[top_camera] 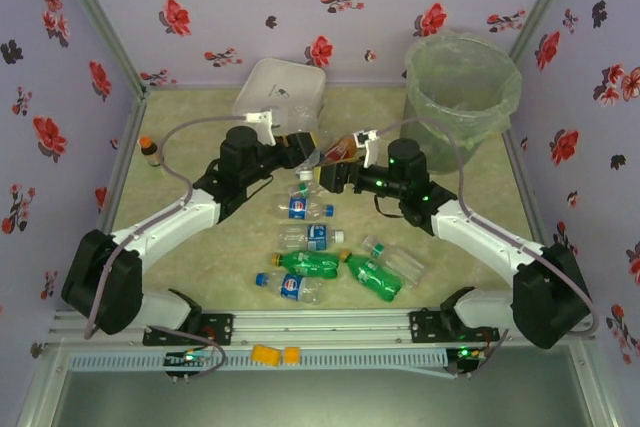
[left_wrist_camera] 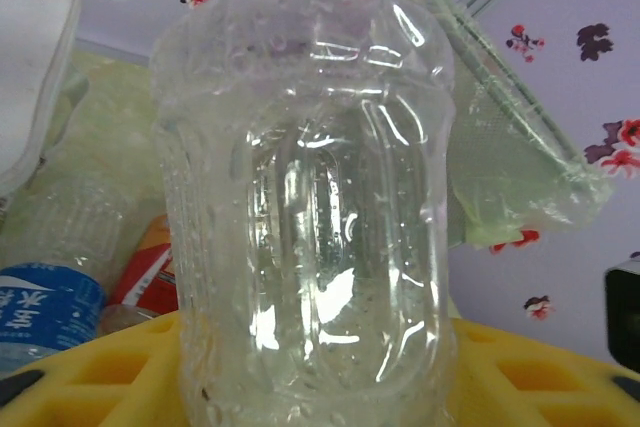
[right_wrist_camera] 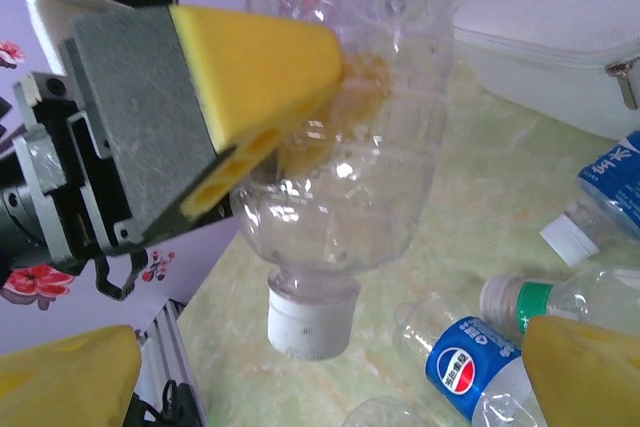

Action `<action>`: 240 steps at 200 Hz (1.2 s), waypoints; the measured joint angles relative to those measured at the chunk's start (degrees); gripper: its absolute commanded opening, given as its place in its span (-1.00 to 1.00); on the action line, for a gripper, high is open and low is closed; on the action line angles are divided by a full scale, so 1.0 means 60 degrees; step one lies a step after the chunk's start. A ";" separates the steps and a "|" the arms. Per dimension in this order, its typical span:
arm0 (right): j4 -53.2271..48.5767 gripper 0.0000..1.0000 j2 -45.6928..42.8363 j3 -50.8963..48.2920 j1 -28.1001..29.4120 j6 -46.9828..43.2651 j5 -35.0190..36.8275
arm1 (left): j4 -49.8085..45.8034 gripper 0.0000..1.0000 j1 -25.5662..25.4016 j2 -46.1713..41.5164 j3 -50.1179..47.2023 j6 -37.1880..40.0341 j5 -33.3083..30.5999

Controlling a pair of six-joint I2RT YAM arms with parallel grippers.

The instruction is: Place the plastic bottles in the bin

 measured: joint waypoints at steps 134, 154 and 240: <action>0.1829 0.69 0.1432 0.0073 0.0295 0.0233 -0.0157 | 0.1668 -0.12 -0.0182 0.0109 -0.0612 -0.2226 0.0135; 0.2073 0.52 0.1596 0.0076 0.0306 0.0386 -0.0193 | 0.1872 -0.10 -0.0244 0.0189 -0.0634 -0.2390 0.0135; 0.2197 -0.37 0.1727 0.0127 0.0350 0.0812 -0.0474 | 0.2025 0.11 -0.0259 0.0277 -0.0736 -0.2528 -0.0149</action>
